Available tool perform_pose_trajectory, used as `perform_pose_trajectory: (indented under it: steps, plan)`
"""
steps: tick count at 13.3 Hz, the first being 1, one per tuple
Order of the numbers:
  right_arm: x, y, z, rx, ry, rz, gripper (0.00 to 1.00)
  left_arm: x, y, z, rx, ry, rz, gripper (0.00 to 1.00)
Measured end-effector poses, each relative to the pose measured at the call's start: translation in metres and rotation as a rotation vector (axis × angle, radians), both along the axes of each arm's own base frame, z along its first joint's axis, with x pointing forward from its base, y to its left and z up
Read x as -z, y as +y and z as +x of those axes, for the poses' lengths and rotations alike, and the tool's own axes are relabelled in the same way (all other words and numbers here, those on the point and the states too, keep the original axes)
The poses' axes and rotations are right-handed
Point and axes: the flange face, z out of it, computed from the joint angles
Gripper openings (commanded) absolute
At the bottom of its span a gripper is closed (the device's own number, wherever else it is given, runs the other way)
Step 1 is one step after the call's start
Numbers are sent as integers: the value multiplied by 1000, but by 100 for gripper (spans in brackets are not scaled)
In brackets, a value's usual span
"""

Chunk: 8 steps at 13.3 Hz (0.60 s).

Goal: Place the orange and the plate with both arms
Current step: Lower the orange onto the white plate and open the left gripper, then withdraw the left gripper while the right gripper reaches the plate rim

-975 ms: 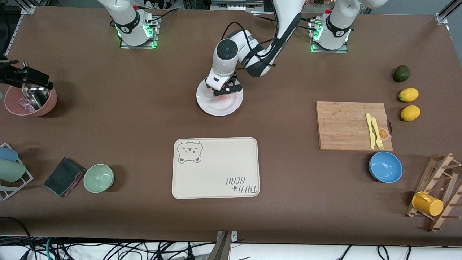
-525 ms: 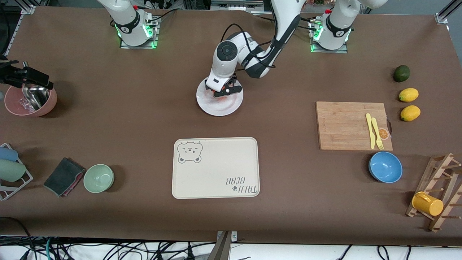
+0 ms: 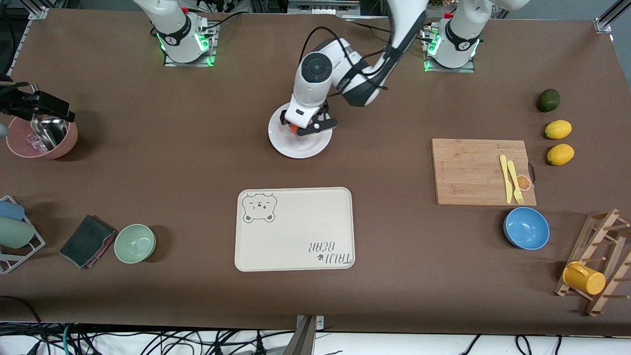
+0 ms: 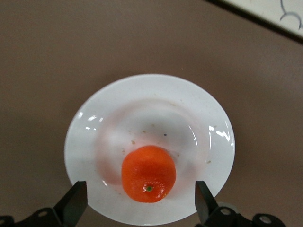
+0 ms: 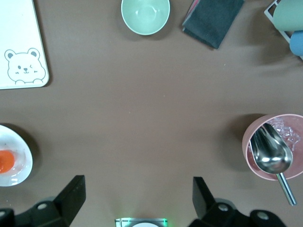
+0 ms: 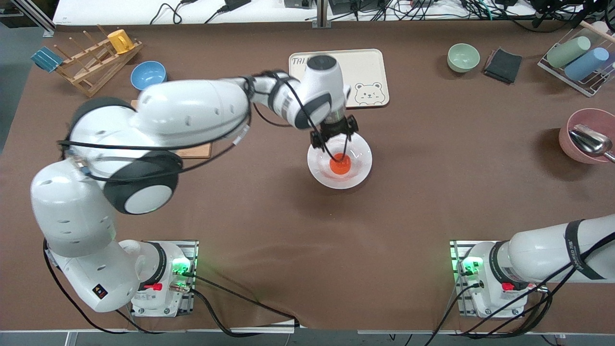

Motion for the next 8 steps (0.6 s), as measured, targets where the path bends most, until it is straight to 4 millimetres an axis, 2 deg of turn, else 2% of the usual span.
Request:
perform_pose_trajectory:
  steps: [2,3,5,8]
  plan:
    - [16,14,0,-26,64,7,100,-55,50,37,-42,8,10,100]
    - [34,26,3,-44,114,22,100,-80,80,53,-28,8,12,99]
    - [77,58,10,-66,207,117,100,-121,150,84,19,17,26,99]
    - [152,90,7,-28,341,336,100,-165,259,115,102,-10,110,100]
